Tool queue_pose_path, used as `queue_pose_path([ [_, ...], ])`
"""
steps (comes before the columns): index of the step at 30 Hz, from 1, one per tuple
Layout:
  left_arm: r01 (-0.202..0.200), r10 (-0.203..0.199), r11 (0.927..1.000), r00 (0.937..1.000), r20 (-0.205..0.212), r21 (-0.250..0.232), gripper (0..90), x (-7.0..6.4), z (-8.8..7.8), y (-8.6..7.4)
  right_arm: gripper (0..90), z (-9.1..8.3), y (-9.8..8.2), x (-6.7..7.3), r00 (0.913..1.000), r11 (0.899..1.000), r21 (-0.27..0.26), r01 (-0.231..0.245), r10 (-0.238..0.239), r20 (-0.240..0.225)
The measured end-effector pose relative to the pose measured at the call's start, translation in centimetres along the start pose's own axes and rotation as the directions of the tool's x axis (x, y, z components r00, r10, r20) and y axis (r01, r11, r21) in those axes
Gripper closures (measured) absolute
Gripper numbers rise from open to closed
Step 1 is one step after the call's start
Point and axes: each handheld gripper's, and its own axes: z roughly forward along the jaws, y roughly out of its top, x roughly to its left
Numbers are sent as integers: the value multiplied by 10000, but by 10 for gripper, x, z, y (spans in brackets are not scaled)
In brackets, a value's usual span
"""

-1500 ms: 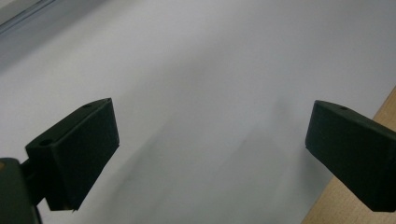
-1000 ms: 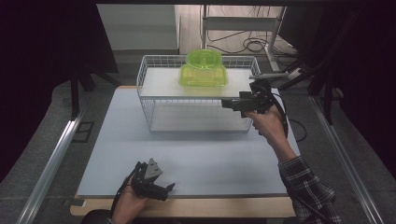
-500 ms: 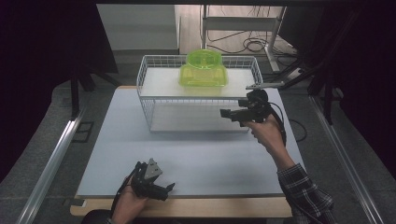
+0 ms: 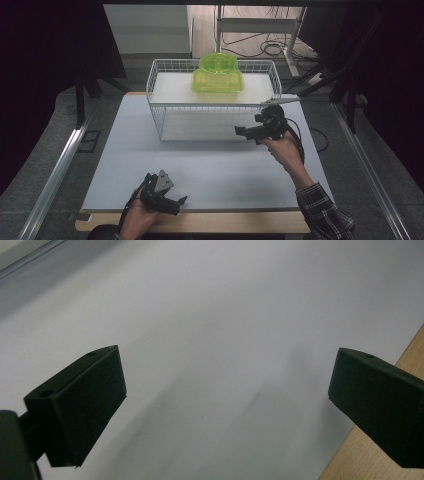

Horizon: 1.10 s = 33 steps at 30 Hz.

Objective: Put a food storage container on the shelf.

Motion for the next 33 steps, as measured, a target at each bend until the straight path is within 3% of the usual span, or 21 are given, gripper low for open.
queue_pose_path([
  [18, -13, 13, 10000, 10000, 8, 58, 19, 0, 0, 0, 18, 9, -30, 9, 9981, 9982, 179, 579, -583, 215],
  [33, -52, 52, 10000, 10000, 34, 47, 19, -1, 0, 0, 18, 20, -60, 4, 9986, 9991, 187, 383, -389, 348],
])
